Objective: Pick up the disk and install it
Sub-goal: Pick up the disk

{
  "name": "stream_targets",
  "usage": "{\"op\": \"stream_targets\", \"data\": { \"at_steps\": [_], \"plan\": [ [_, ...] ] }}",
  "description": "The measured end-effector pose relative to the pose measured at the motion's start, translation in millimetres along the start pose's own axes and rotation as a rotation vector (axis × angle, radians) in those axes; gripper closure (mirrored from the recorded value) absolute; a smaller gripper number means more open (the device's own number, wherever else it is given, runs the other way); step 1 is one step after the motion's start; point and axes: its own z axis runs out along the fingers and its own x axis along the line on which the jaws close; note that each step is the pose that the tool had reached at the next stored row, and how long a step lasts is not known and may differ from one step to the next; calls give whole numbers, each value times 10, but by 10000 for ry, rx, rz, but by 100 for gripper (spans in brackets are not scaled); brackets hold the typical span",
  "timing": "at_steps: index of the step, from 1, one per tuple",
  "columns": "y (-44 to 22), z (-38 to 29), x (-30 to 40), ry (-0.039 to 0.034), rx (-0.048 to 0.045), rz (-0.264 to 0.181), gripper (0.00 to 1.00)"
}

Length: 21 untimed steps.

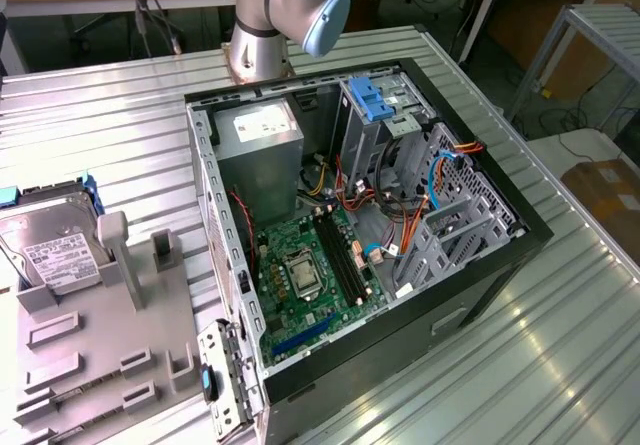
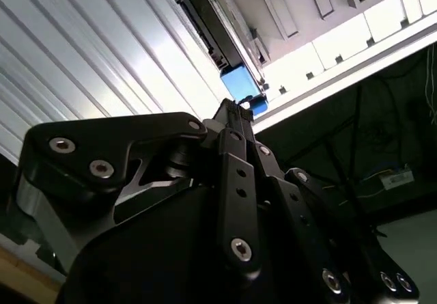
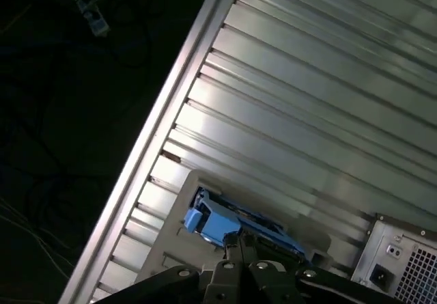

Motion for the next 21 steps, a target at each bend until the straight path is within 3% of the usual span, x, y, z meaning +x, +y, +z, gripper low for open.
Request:
{"op": "stream_targets", "data": {
  "at_steps": [9,13,21],
  "plan": [
    [3,1,6,131,-52,-2824,89],
    [7,1,15,188,-59,-3879,89],
    [8,1,19,260,-83,-5404,89]
  ]
}}
